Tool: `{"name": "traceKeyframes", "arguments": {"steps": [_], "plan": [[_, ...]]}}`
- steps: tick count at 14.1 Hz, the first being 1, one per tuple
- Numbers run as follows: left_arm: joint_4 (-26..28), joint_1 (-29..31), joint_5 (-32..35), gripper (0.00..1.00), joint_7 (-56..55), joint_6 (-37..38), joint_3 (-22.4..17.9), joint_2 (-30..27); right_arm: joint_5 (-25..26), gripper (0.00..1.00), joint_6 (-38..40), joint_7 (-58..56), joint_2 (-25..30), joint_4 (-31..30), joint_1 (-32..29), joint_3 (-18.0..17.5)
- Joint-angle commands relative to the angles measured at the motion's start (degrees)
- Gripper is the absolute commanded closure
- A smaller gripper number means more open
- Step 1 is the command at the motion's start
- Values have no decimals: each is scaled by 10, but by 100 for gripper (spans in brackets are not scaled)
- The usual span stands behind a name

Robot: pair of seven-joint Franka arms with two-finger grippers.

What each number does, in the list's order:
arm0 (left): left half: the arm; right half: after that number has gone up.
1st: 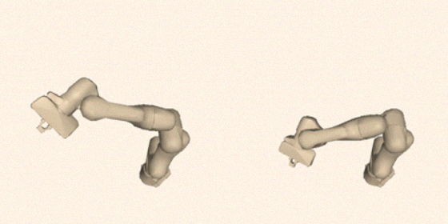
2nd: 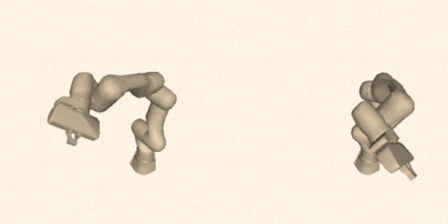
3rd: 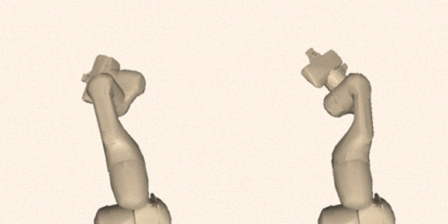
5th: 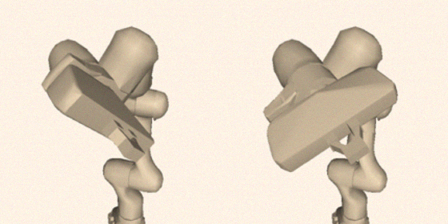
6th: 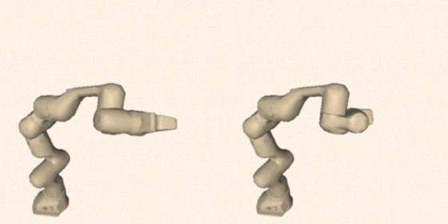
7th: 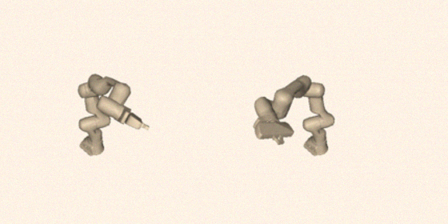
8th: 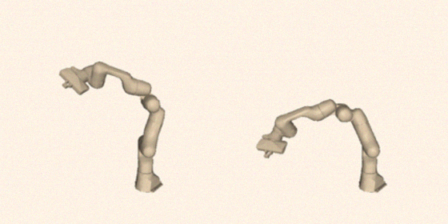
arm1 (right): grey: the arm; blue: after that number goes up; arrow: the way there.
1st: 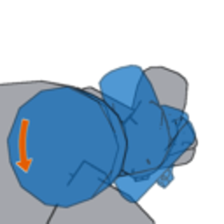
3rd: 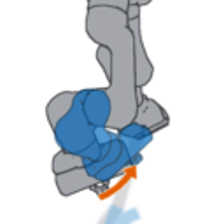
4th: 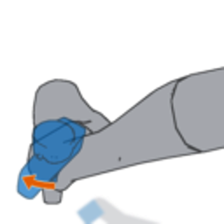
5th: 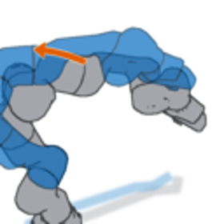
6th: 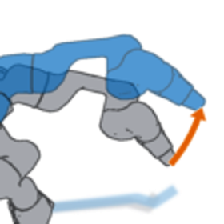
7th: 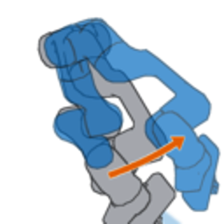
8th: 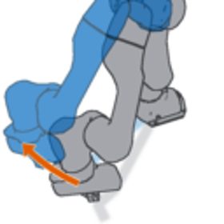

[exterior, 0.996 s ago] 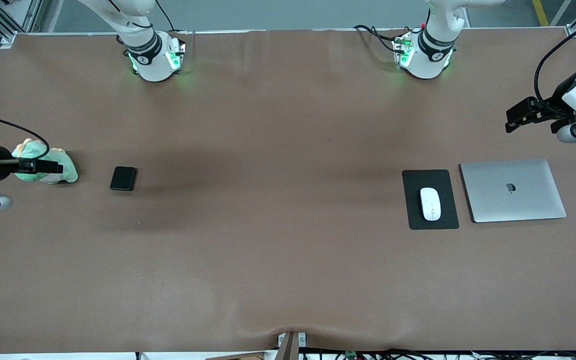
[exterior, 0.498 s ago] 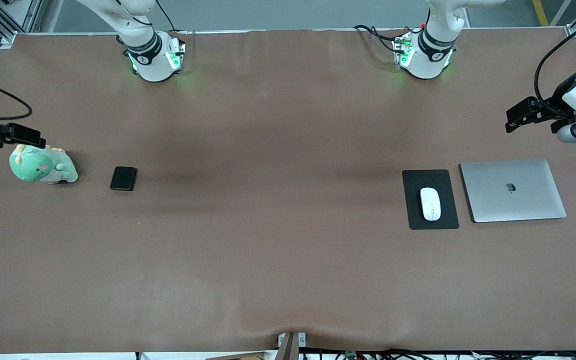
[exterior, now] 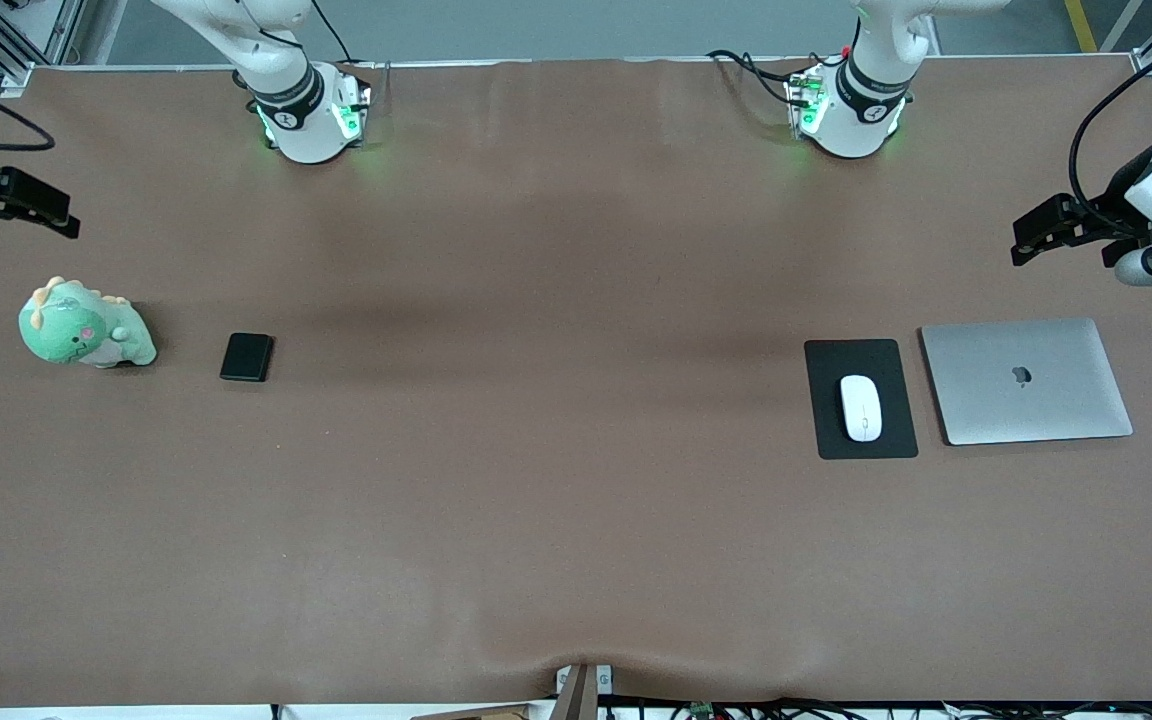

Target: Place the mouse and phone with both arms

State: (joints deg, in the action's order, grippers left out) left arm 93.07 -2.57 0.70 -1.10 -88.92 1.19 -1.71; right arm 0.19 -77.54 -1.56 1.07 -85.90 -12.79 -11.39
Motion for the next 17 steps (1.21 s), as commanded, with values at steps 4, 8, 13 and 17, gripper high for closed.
{"name": "traceKeyframes", "arguments": {"steps": [4, 8, 13, 17], "plan": [[-3, 6, 2, 0, 11, -2, 5, -2, -18, 0, -25, -5, 19, -23, 73, 69], [-4, 6, 2, 0, 12, -2, 5, -2, -18, 0, -46, -28, 16, -20, 147, 147], [-4, 6, 3, 0, 12, -3, 6, -2, -18, 0, -48, -39, 15, -22, 145, 149], [-3, 6, 3, 0, 11, -3, 6, -2, -18, 0, -47, -38, 15, -22, 144, 148]]}}
